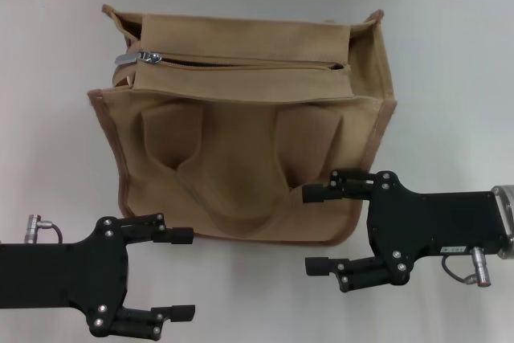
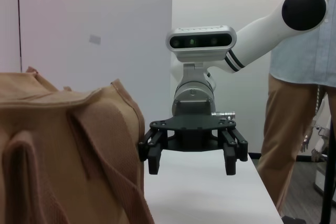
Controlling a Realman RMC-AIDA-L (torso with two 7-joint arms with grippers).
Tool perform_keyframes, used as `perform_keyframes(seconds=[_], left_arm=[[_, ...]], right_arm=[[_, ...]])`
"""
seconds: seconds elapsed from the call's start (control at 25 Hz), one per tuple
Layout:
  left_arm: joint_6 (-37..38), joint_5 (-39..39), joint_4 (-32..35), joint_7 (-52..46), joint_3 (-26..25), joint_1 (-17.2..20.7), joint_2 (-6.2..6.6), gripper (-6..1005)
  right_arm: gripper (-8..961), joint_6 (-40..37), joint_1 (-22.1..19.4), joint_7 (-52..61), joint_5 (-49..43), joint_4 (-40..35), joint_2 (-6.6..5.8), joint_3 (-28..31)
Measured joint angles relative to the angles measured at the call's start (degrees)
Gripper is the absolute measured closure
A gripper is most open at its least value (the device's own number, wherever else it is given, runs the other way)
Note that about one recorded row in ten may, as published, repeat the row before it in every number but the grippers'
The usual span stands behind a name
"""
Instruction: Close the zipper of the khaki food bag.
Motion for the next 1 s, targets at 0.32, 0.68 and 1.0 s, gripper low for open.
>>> perform_keyframes(seconds=[0.32, 0.68, 1.0], left_arm=[[-0.64, 0.11, 0.12, -0.08, 0.07, -0.02, -0.54, 186], [-0.95, 0.06, 0.17, -0.02, -0.29, -0.02, -0.54, 187], [-1.26, -0.29, 0.12, 0.53, -1.24, 0.56, -1.09, 187]], right_arm=[[136, 0.83, 0.27, -0.10, -0.01, 1.06, 0.12, -0.01], [137, 1.12, 0.54, -0.13, 0.49, 2.08, 0.15, 0.03], [137, 2.24, 0.68, -0.33, 0.58, 3.44, 0.17, 0.03]])
